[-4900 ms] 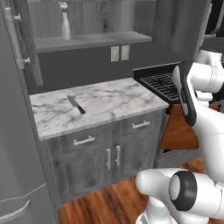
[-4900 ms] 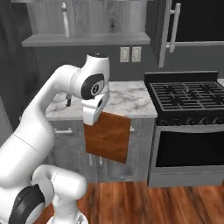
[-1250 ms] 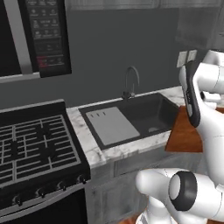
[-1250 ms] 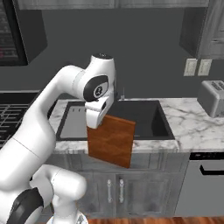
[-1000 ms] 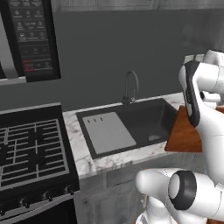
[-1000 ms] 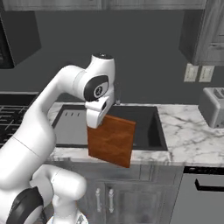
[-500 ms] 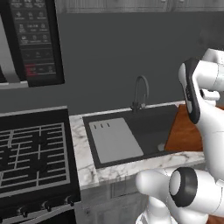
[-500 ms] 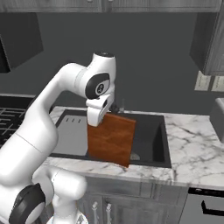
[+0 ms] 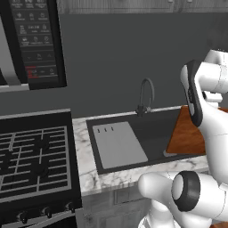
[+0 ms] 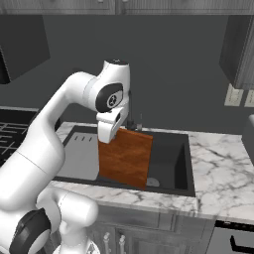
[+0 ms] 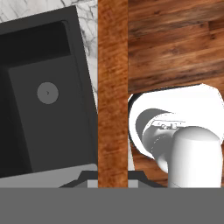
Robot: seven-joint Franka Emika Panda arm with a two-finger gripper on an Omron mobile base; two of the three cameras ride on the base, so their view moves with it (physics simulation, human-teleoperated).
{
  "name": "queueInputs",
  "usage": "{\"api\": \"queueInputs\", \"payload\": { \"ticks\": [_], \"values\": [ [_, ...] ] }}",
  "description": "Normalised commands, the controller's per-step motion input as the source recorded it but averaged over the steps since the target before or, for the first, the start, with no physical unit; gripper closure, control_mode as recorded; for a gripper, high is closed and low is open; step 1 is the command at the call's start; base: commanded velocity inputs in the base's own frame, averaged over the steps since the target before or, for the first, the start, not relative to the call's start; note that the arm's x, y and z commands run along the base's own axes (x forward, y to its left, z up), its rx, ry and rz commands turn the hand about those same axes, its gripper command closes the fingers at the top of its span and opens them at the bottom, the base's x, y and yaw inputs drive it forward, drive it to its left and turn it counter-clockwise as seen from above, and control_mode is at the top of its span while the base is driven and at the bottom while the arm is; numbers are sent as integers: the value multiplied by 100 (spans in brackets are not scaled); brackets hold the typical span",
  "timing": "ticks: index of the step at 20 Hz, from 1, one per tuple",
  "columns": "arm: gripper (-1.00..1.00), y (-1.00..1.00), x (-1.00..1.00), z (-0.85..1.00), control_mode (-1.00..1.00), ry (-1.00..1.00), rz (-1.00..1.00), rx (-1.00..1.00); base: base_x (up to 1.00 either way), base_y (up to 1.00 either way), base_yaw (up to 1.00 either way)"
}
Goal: Move the cutting board and knife to the sink. Then move spray from the cabinet to the counter.
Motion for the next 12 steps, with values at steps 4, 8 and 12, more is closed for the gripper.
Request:
{"api": "queueInputs", "payload": {
  "ticks": [4, 8, 12],
  "values": [
    [100, 0, 0, 0, 100, 0, 0, 0, 55, -55, 0],
    [100, 0, 0, 0, 100, 0, 0, 0, 42, -49, -1],
    [100, 0, 0, 0, 100, 0, 0, 0, -4, -58, -4]
  ]
}}
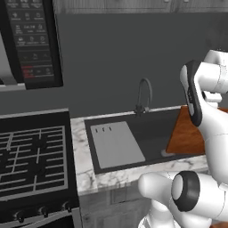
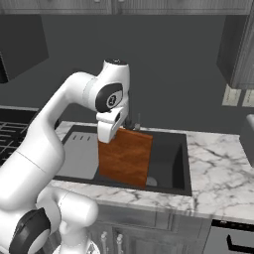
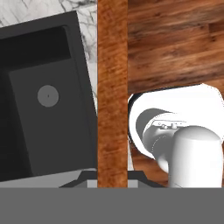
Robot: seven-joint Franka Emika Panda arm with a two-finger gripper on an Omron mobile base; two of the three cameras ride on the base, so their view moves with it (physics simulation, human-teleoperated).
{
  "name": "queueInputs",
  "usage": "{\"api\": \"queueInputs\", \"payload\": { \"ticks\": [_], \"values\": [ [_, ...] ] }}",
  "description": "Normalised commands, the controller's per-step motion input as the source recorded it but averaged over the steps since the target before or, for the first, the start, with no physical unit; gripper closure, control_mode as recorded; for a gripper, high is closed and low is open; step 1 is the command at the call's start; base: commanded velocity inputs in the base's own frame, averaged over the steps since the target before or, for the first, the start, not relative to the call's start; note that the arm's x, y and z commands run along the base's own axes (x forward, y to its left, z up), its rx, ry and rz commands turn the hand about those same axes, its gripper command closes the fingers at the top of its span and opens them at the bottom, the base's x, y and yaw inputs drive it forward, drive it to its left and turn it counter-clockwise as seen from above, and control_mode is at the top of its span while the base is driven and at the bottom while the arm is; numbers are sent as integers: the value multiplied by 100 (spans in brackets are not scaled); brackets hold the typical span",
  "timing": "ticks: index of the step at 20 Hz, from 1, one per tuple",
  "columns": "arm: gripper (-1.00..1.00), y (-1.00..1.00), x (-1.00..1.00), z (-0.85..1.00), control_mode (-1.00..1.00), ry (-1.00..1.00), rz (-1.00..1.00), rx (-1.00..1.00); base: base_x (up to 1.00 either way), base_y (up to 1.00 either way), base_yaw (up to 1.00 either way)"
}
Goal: Move the cutting board and knife to the sink. Then move spray from the cabinet to the counter.
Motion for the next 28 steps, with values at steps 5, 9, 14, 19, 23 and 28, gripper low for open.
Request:
{"api": "queueInputs", "payload": {
  "ticks": [5, 9, 14, 19, 23, 28],
  "values": [
    [100, 0, 0, 0, 100, 0, 0, 0, -3, -53, 0],
    [100, 0, 0, 0, 100, 0, 0, 0, -6, -44, 0],
    [100, 0, 0, 0, 100, 0, 0, 0, 32, -27, 6],
    [100, 0, 0, 0, 100, 0, 0, 0, 64, -29, 13],
    [100, 0, 0, 0, 100, 0, 0, 0, 52, -32, 6],
    [100, 0, 0, 0, 100, 0, 0, 0, 0, -2, 1]
  ]
}}
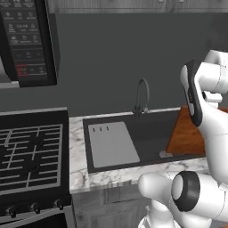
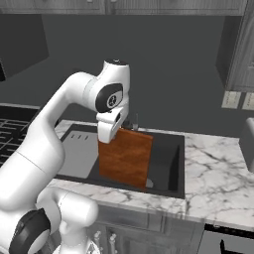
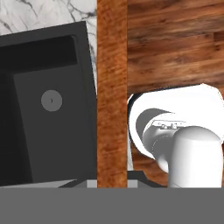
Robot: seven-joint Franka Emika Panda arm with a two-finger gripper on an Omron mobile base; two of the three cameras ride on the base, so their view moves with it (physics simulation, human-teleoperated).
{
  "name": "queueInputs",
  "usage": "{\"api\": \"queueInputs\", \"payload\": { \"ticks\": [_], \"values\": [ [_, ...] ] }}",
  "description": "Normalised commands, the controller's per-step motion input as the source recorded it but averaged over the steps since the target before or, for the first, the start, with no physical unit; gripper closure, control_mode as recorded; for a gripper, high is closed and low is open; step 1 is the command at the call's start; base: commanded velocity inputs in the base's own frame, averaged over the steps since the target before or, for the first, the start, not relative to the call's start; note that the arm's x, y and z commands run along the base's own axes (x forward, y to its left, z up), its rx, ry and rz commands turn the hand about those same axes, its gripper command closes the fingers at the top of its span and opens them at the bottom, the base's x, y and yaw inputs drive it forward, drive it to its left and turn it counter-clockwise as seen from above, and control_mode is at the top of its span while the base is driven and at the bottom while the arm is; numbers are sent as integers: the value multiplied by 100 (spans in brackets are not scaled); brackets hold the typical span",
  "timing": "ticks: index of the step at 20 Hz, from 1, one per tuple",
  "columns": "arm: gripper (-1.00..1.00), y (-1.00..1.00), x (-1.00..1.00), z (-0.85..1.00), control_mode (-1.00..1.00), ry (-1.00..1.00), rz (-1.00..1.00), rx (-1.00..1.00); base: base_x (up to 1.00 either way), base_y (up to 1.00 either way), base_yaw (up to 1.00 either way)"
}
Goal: Move the cutting board and knife to the sink. Then move spray from the cabinet to the counter.
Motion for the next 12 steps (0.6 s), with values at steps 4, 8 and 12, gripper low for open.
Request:
{"api": "queueInputs", "payload": {
  "ticks": [4, 8, 12],
  "values": [
    [100, 0, 0, 0, 100, 0, 0, 0, 0, 0, 0],
    [100, 0, 0, 0, 100, 0, 0, 0, 0, 0, 0],
    [100, 0, 0, 0, 100, 0, 0, 0, 0, 0, 0]
  ]
}}
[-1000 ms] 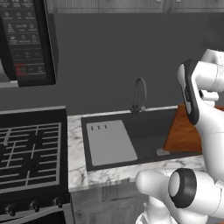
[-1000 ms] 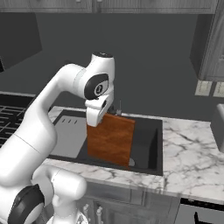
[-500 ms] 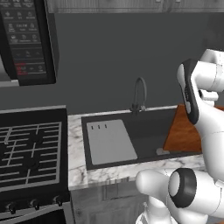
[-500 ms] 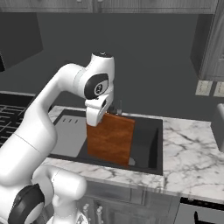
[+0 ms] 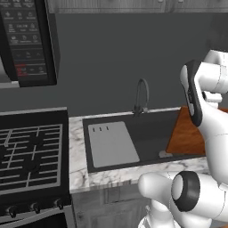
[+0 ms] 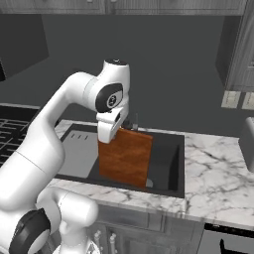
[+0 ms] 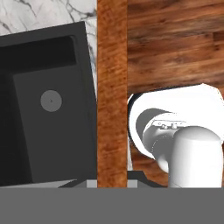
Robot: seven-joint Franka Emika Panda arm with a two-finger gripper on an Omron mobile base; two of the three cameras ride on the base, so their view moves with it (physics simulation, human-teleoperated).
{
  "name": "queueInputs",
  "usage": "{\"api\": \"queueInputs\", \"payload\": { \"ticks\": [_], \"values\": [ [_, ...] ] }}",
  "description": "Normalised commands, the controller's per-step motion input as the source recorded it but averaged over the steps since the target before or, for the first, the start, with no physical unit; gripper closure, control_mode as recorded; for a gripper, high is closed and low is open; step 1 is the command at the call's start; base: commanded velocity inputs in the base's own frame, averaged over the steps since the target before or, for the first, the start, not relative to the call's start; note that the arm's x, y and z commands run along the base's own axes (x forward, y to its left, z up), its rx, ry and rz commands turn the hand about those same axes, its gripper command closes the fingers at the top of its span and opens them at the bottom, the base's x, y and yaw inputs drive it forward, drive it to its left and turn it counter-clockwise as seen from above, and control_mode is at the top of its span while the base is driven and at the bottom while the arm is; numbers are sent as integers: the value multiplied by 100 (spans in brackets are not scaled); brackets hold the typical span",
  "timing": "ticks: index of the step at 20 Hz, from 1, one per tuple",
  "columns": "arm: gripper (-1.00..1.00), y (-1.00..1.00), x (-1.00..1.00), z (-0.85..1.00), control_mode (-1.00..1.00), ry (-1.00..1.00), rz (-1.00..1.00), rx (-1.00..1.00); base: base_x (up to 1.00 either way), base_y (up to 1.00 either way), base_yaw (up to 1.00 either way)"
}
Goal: Move the cutting board and knife to the sink. Then move spray from the cabinet to the counter.
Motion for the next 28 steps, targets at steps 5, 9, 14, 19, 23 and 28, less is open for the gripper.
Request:
{"api": "queueInputs", "payload": {
  "ticks": [5, 9, 14, 19, 23, 28],
  "values": [
    [100, -12, 15, 0, -100, 0, 2, 0, 1, -1, 0],
    [100, -25, 31, 0, -100, 0, 12, 1, 0, 0, 0],
    [100, -35, 26, -6, -100, -3, 19, 3, 0, 0, 0],
    [100, -35, 21, -18, -100, -8, 11, 2, 0, 0, 0],
    [100, 0, 3, -21, -100, -10, -1, 0, 0, 0, 0],
    [100, 0, 11, -21, -100, -1, -11, -1, 0, 0, 0]
  ]
}}
